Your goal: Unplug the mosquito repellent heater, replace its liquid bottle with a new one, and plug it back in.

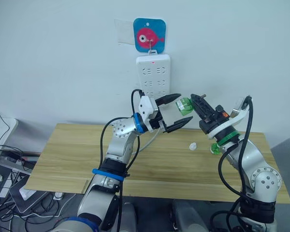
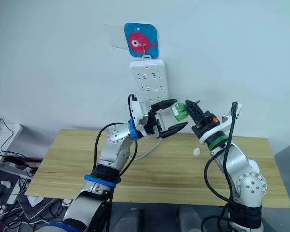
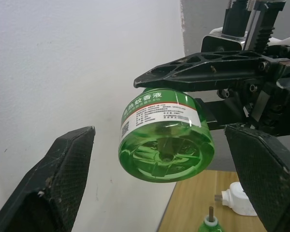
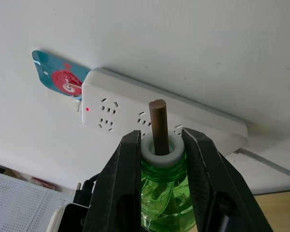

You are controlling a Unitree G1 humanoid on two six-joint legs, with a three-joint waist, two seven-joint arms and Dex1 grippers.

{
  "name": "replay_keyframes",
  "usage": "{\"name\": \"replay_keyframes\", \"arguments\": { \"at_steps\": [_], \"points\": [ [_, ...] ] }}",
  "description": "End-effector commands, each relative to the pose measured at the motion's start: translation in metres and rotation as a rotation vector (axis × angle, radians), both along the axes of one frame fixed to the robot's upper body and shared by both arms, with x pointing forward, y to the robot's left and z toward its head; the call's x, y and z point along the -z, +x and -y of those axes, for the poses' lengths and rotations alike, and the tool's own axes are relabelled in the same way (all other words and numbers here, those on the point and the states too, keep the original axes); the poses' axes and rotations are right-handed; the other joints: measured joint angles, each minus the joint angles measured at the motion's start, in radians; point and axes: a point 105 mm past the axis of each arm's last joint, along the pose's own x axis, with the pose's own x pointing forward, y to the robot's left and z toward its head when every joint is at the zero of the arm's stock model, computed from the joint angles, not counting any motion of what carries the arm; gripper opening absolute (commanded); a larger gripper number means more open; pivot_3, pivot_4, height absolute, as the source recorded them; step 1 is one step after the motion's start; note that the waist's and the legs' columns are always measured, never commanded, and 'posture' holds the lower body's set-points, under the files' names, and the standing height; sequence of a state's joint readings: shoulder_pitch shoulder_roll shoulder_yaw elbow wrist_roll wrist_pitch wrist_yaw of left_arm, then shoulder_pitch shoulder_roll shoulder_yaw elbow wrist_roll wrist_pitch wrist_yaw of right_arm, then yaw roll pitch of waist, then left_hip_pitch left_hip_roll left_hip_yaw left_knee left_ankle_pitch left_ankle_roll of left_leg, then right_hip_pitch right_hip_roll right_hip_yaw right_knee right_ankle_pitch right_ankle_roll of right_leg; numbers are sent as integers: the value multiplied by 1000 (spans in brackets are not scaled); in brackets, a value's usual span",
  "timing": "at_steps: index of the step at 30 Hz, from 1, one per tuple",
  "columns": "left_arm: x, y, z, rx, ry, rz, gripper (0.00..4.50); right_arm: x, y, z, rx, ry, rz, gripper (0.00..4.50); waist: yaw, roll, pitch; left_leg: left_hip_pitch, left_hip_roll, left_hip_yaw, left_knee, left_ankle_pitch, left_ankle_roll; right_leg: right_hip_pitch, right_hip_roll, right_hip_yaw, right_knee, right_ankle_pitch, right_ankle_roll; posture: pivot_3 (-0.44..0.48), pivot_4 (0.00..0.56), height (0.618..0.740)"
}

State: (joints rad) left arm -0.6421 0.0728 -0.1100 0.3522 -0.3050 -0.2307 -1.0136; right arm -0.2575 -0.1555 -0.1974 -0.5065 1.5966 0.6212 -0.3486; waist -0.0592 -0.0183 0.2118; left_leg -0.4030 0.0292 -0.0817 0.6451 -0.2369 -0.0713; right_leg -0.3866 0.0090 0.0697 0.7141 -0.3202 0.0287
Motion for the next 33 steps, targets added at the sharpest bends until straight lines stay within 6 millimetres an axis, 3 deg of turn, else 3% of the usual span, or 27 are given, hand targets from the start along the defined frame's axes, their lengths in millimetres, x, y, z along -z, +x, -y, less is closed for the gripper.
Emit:
{"name": "replay_keyframes", "arguments": {
  "at_steps": [1,7,16,21,27,33],
  "points": [
    [-12,-4,4,13,-35,48,4111,-16,-9,-3,-23,16,63,858,0,0,0,0,0,0,0,0,0,0,0,0,0,0,0,-34,136,740],
    [-13,-4,6,18,-42,49,2296,-15,-10,-3,-24,13,59,858,0,0,0,0,0,0,0,0,0,0,0,0,0,0,0,-34,138,740],
    [-11,-1,5,6,-32,42,2234,-15,-10,-7,-40,4,60,858,0,0,0,0,0,0,0,0,0,0,0,0,0,0,0,-35,140,740],
    [-11,3,2,1,-24,31,2234,-10,-13,-5,-60,-43,50,2510,0,0,0,0,0,0,0,0,0,0,0,0,0,0,0,-30,150,740],
    [-6,4,-6,27,19,17,2234,22,-28,15,-110,-248,-68,4471,1,0,0,-1,0,0,0,0,0,0,0,0,-2,0,0,-31,163,740],
    [2,-3,-14,79,68,6,2234,52,-46,68,-140,-602,-228,4471,3,0,1,-1,0,1,0,0,0,0,0,0,-2,0,0,-33,181,740]
  ]
}}
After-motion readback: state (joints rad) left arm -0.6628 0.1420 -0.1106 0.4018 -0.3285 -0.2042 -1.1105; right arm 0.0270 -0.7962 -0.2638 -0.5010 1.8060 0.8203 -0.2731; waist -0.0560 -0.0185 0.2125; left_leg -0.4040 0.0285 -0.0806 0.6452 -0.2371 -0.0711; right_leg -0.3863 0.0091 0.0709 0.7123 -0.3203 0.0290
